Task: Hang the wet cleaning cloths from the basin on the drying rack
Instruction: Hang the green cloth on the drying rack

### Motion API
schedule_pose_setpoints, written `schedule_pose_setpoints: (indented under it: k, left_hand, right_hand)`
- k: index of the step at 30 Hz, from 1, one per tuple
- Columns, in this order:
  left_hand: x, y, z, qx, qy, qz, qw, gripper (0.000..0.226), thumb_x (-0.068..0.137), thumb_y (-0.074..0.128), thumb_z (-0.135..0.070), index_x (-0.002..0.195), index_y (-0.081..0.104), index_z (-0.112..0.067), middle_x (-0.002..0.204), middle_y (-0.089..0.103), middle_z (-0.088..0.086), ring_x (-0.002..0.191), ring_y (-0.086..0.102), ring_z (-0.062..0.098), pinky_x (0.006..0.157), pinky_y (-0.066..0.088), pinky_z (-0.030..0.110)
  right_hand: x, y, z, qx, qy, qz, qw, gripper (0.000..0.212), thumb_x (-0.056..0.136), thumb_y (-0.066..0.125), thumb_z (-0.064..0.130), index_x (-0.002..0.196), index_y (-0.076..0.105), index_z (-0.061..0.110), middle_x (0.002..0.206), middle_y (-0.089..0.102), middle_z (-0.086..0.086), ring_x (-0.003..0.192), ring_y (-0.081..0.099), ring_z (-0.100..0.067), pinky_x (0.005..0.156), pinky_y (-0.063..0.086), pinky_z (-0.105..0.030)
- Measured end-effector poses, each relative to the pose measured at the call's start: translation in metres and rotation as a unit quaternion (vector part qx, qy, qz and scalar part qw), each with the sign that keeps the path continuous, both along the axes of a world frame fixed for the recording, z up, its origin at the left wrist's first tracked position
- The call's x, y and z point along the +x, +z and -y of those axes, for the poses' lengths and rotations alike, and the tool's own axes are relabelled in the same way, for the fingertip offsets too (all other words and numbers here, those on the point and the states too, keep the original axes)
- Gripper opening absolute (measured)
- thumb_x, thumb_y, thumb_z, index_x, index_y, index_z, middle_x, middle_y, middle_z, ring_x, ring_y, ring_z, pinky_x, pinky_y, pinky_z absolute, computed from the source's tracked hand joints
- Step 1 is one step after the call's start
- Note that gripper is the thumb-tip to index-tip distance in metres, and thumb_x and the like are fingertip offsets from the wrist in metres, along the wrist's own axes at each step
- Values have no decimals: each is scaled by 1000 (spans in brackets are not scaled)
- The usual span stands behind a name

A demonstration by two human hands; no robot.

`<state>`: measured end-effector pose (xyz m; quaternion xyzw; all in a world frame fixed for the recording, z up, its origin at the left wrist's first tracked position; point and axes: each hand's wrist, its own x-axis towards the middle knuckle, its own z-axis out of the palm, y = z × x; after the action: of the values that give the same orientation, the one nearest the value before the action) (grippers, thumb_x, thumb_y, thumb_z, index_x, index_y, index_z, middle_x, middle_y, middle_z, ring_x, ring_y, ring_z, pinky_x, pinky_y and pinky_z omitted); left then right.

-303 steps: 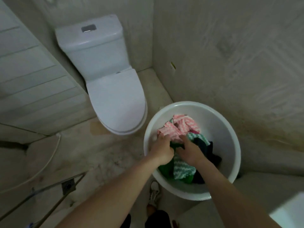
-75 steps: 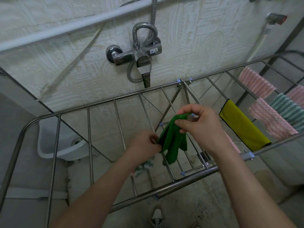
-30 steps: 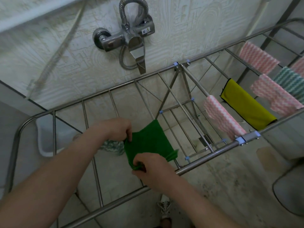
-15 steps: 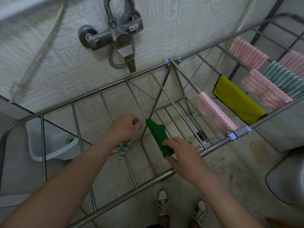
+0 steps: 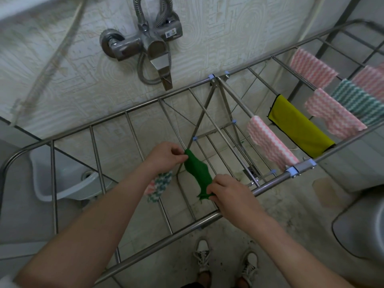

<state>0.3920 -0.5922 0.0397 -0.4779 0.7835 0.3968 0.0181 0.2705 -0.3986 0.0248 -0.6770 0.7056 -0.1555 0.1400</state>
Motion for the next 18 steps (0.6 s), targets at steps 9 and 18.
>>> schedule_pose_setpoints:
  k: [9,18]
  left_hand:
    - [-3,2,0,-44,25,28,998,7,80,70,-21,80,64,-19,81,63,-2,79,60,12,65,45,25]
    - [-7,1,5,-2,25,5,1000,17,88,65,-29,95,72,-16,86,71,-1,84,63,10,74,43,25]
  right_hand:
    - [0,-4,-26,38,-80,123,989,8,83,68,22,88,73,26,96,56,9,93,54,-11,74,52,-29]
    - [13,2,-17,76,-199,158,964,25,91,61,31,115,63,26,95,69,5,78,63,-10,71,56,-29]
